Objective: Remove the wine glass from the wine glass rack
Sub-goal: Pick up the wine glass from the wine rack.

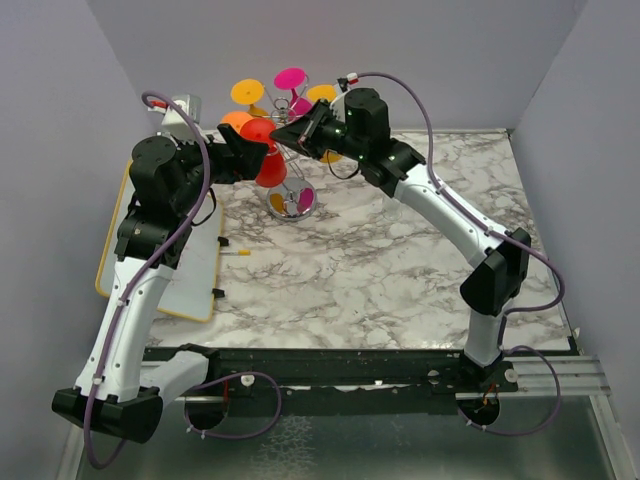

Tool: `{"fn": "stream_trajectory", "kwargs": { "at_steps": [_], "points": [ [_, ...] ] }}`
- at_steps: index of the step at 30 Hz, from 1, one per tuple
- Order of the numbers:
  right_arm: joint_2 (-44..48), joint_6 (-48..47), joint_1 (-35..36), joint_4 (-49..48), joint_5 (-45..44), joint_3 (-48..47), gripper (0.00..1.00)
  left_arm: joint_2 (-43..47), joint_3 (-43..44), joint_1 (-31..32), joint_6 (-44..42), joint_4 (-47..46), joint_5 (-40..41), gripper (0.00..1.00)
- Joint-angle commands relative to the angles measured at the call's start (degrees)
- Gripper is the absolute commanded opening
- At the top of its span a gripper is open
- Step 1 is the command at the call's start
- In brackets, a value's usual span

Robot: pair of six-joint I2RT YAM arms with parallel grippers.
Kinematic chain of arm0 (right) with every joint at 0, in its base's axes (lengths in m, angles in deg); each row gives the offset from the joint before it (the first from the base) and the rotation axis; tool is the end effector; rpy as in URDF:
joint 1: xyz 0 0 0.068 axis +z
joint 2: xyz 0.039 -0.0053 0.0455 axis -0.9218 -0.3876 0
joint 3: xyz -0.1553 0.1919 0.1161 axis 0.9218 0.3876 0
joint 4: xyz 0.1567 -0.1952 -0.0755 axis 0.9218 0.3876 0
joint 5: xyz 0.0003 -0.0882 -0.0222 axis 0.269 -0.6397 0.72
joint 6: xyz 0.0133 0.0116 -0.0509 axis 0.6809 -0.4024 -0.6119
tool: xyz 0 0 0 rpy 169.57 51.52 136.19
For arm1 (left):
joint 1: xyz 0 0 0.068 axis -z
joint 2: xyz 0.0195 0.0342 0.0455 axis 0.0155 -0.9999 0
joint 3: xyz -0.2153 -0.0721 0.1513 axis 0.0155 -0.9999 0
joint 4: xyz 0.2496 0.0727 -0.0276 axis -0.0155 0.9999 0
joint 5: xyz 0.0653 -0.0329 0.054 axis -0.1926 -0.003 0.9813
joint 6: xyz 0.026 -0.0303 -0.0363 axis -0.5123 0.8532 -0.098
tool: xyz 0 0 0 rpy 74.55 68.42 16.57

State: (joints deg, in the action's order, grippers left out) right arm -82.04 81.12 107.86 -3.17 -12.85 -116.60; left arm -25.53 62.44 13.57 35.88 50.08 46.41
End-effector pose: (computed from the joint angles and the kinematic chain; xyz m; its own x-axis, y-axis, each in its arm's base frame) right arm 0.3359 0.3009 0.4270 -0.7840 0.4776 -0.3965 -0.2773 0.3021 0.9121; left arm 0.2086 -0.0552 0.4678 -0.2125 -0.3680 -0.9052 0.3796 0.8225 -0.4235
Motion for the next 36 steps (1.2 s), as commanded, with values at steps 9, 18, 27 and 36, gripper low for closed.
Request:
{"fn": "stream_trajectory", "kwargs": {
  "at_steps": [9, 18, 27, 36],
  "points": [
    [-4.62, -2.39, 0.56, 6.59, -9.36, -7.90, 0.01, 1.02, 0.10, -0.47, -0.78, 0.75, 0.94, 0.83],
    [1.89, -3.87, 0.22, 5.45, -14.50, -0.03, 0.01, -0.41, 1.73, -0.45, -1.66, 3.63, -7.64, 0.86],
    [3.36, -2.45, -0.67, 0.90, -7.54, 2.55, 0.01, 1.65, 0.21, -0.47, -1.84, 4.29, -8.68, 0.88],
    [7.32, -2.59, -0.76, -0.11, -9.15, 7.53, 0.01, 1.76, -1.25, -0.43, -1.66, 4.51, -14.58, 0.91]
  ]
}}
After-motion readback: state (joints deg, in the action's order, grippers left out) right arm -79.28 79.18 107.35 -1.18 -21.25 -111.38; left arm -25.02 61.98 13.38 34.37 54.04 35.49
